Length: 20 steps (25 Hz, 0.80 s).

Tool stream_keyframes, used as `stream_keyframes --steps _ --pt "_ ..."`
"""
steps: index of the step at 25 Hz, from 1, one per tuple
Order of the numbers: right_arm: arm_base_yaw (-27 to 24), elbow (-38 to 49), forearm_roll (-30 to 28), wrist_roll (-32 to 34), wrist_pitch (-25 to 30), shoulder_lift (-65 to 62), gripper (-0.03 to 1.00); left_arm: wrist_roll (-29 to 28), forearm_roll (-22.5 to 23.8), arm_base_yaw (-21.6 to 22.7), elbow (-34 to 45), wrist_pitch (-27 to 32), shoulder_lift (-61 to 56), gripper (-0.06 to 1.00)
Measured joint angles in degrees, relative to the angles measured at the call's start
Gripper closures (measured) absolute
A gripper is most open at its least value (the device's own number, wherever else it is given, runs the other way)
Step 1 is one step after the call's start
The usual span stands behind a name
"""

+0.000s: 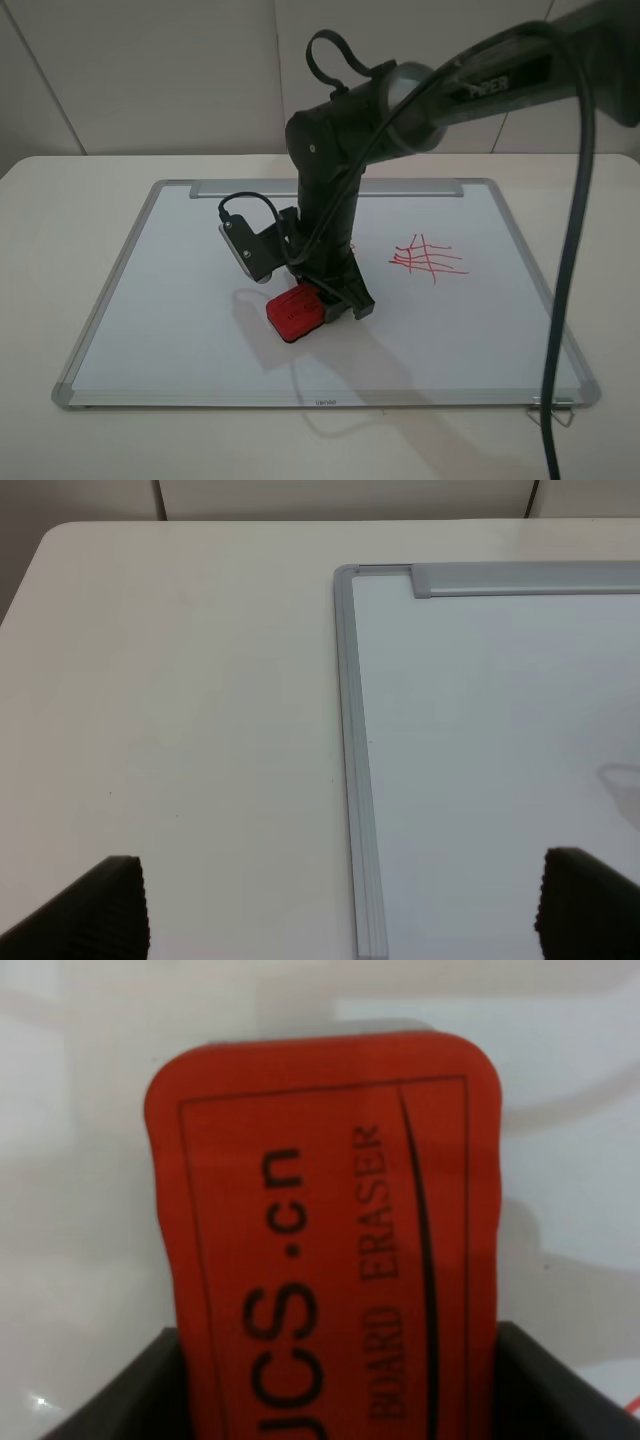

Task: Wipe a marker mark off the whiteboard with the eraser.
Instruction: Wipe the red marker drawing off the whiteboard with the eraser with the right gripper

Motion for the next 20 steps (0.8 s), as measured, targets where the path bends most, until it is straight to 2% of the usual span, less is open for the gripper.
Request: stream_keyframes --steps 3,7,11,13,20 --pt "0.00 -2.04 0.11 6.38 3.05 -1.62 0.47 0.00 0.00 0.00 0.00 0.00 0.00 0.17" --pt "-0.30 -6.14 0.11 23.71 3.79 -2.38 0.47 0.00 0.00 0.00 0.00 0.00 0.00 0.17" --pt "-0.60 -7.64 -0.63 41.47 -1.35 -2.38 0.47 0.00 0.00 0.00 0.00 0.00 0.00 0.17" --pt "-0.60 -7.75 -1.01 47.98 -4.41 -2.38 0.47 0.00 0.00 0.00 0.00 0.00 0.00 0.17" --pt "-0.60 -7.90 -1.58 64.42 -6.92 -0.83 0.47 0.00 0.00 0.00 0.00 0.00 0.00 0.17"
